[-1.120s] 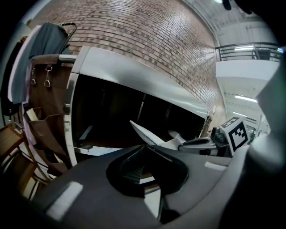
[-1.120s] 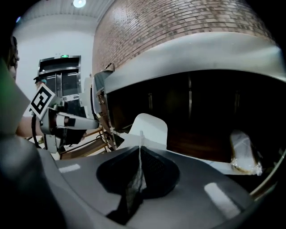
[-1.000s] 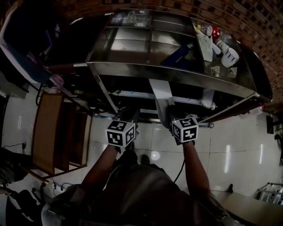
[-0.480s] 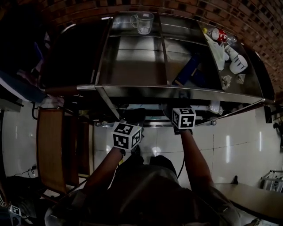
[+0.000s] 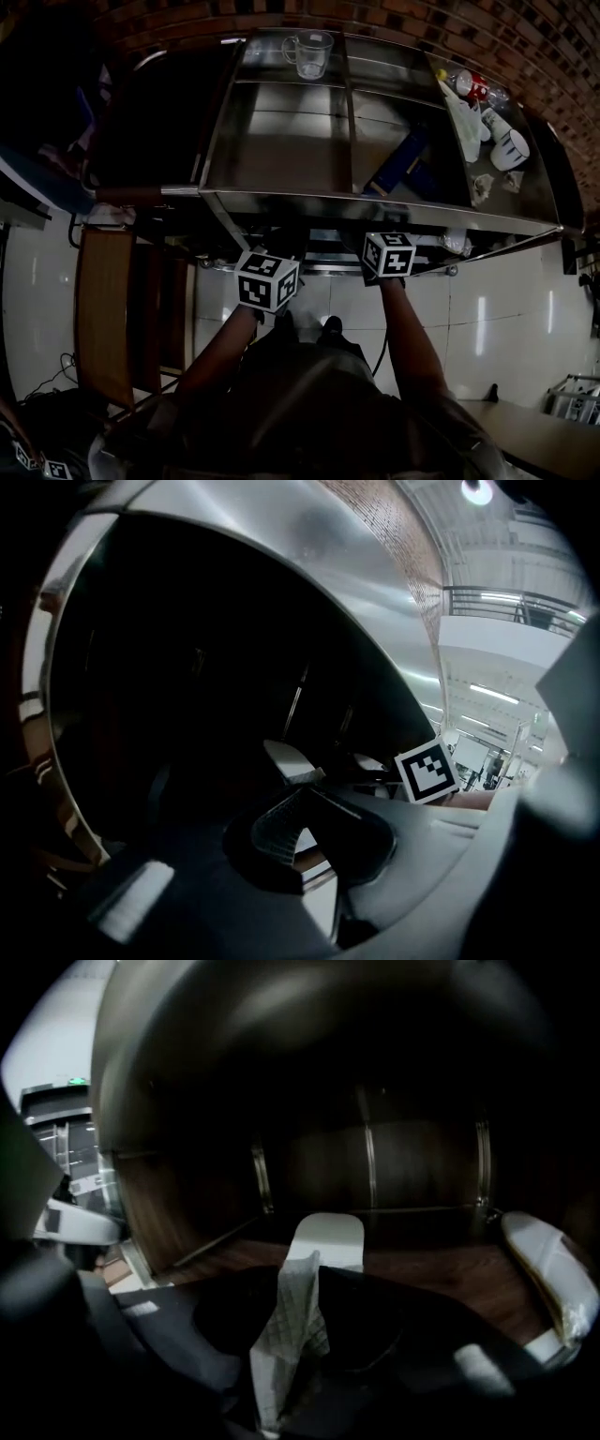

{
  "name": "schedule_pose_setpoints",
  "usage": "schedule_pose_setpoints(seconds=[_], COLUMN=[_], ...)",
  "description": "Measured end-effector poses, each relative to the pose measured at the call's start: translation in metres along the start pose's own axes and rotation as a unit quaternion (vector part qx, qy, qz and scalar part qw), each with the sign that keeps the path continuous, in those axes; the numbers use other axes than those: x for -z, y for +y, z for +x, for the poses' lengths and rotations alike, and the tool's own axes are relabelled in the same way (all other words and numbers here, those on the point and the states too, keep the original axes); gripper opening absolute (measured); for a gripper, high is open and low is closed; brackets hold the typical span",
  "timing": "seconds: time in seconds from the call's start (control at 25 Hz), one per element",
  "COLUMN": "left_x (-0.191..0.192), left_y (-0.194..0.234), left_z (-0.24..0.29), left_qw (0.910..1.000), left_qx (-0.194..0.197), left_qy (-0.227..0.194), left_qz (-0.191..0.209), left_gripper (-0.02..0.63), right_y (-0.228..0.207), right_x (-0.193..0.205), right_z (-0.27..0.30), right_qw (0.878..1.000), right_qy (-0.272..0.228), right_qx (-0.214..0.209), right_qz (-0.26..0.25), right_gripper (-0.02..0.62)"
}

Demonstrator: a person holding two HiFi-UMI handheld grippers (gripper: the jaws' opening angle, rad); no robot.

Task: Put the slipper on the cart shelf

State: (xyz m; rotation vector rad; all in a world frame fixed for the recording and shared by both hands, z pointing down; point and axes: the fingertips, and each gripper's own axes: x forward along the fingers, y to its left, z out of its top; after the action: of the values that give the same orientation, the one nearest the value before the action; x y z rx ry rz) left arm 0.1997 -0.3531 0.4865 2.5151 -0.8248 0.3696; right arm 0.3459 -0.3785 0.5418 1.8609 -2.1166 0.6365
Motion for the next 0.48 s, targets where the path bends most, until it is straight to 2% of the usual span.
schedule_pose_setpoints(seconds=[0.24,0.4,0.48], left_x=[-0.008,-0.008,-0.012], left_y=[-0.026,-0.044,-0.053], left_z=[0.002,0.002,0.0], left_qw=[1.0,0.9999,0.9997], left_qx=[0.0,0.004,0.008], left_qy=[-0.005,-0.003,-0.007], left_qz=[0.006,0.014,0.021], left_gripper=[0.008,0.008,0.008], right_y=[0.022,0.04,0.053], right_x=[-0.023,-0.035,-0.041], right_z=[-0.056,-0.095,-0.11], right_qw=[0.998,0.993,0.988], right_qy=[-0.034,-0.059,-0.069], right_qx=[-0.06,-0.101,-0.135], right_qz=[-0.01,-0.012,-0.013], right_gripper=[0.104,0.0,0.0])
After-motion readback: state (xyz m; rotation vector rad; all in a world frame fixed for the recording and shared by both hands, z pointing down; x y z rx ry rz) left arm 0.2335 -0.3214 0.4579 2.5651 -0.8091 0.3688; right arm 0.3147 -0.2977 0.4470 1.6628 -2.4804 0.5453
